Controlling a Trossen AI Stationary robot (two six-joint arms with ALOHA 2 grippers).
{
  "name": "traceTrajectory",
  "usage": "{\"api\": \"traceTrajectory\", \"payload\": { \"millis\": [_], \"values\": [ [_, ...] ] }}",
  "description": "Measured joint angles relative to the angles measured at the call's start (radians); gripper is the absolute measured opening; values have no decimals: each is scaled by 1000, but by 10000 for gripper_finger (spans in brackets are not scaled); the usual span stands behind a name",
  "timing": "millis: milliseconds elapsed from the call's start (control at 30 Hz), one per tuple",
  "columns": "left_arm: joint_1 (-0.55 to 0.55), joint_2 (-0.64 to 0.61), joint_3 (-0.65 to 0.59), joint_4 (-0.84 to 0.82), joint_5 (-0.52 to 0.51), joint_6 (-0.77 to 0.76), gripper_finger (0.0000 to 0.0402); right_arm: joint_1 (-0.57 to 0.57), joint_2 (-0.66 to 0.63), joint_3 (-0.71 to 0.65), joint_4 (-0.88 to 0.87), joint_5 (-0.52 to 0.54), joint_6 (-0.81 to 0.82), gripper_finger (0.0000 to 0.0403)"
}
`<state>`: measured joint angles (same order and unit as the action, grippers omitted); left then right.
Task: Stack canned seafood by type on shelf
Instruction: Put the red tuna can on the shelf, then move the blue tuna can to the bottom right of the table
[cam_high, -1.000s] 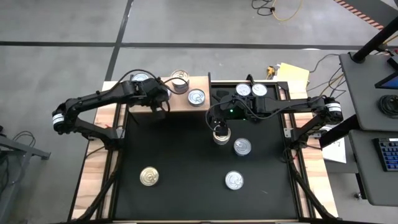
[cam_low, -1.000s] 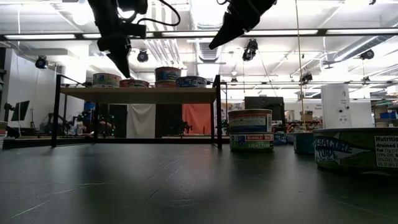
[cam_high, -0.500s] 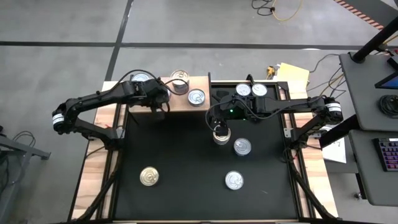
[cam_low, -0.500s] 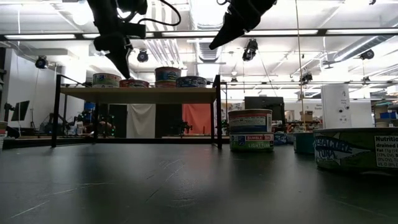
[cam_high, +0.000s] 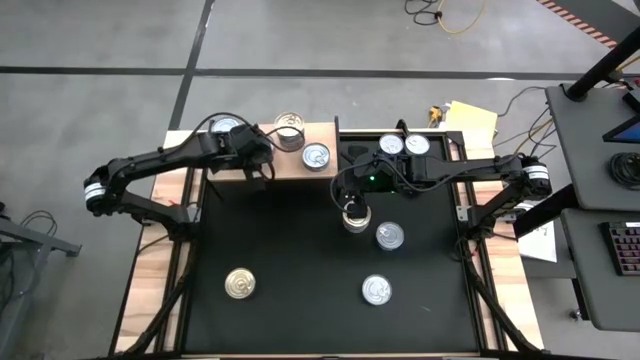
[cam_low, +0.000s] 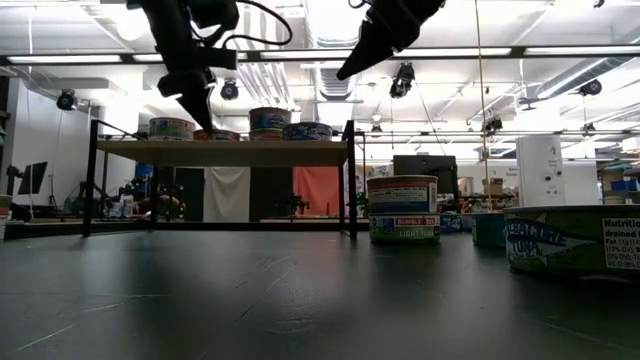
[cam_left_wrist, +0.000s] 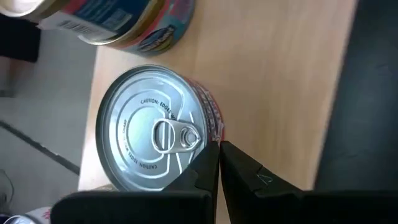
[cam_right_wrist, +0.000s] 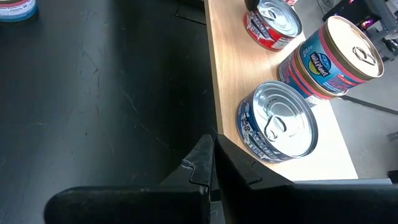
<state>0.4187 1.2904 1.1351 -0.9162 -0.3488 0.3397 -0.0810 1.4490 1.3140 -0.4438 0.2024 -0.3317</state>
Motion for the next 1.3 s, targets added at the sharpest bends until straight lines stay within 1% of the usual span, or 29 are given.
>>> {"api": "traceTrajectory", "payload": {
  "millis": [400,567,700,833,933,1033,1133,1300],
  "values": [
    [99,15,0,53,-1,0,0,0,0,0,-1,0,0,9],
    [107,17,-1,53,-1,0,0,0,0,0,-5,0,-1,9],
    [94,2,-1,28,-1,-31,0,0,0,0,-9,0,-1,9],
    [60,-37,-1,17,6,-93,0,0,0,0,-9,0,-1,9],
    [24,-89,-1,22,87,-158,0,0,0,-12,16,0,7,9],
    [-36,-140,-4,68,182,-218,0,2,0,-33,57,-1,18,9],
    [-129,-190,-18,117,176,-236,0,5,0,-67,130,-1,18,9],
    [-270,-247,-44,191,159,-253,0,7,0,-104,185,-10,21,9]
  ]
}}
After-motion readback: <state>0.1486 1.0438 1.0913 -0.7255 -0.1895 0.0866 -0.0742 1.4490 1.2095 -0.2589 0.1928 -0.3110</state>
